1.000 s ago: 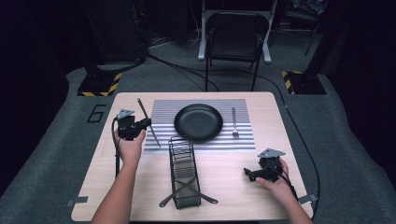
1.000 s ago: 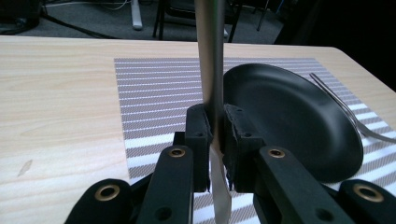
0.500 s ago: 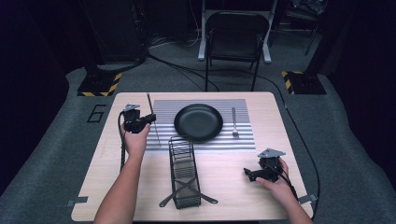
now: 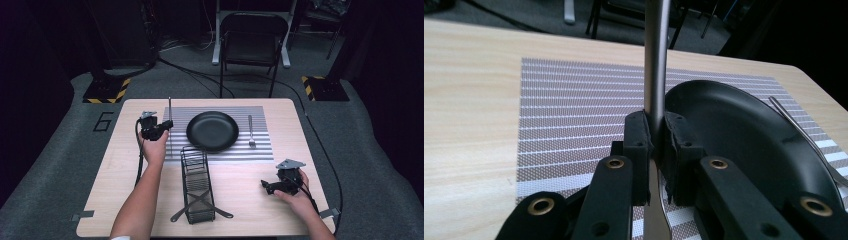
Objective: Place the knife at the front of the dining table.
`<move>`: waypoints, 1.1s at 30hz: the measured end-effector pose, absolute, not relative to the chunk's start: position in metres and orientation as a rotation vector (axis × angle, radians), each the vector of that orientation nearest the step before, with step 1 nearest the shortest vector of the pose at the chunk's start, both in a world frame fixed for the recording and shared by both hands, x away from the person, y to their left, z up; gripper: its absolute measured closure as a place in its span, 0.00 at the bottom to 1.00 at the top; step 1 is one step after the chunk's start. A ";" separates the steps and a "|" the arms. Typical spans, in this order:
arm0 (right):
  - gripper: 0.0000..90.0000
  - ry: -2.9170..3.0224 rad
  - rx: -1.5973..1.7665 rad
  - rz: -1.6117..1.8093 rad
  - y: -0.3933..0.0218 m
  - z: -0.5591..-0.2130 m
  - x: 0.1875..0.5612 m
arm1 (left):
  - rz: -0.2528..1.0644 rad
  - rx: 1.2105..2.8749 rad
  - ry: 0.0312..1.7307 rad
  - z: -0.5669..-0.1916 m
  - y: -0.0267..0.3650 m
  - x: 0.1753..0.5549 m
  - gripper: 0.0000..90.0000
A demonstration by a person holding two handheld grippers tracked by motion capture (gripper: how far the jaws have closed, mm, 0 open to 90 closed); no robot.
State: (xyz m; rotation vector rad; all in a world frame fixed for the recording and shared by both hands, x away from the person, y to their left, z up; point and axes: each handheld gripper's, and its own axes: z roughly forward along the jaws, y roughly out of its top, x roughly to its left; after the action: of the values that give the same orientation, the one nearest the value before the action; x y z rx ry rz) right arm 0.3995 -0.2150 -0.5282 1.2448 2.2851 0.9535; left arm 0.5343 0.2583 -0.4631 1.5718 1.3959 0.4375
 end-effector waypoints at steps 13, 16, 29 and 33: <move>0.00 2.286 1.246 0.953 -0.215 -0.528 0.399 | 0.460 1.620 1.479 -0.489 0.243 0.557 0.92; 0.00 2.290 1.242 0.956 -0.215 -0.528 0.400 | 0.480 1.626 1.503 -0.495 0.240 0.559 0.92; 0.00 2.291 1.242 0.959 -0.215 -0.528 0.399 | 0.461 1.554 1.584 -0.506 0.238 0.567 0.92; 0.00 2.291 1.241 0.956 -0.216 -0.528 0.399 | 0.475 1.545 1.608 -0.510 0.238 0.569 0.92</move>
State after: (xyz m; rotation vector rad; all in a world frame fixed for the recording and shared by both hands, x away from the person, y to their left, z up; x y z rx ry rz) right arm 0.3995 -0.2155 -0.5282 1.2413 2.2907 0.9562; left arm 0.5688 0.2380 -0.5101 1.5449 1.6077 0.4751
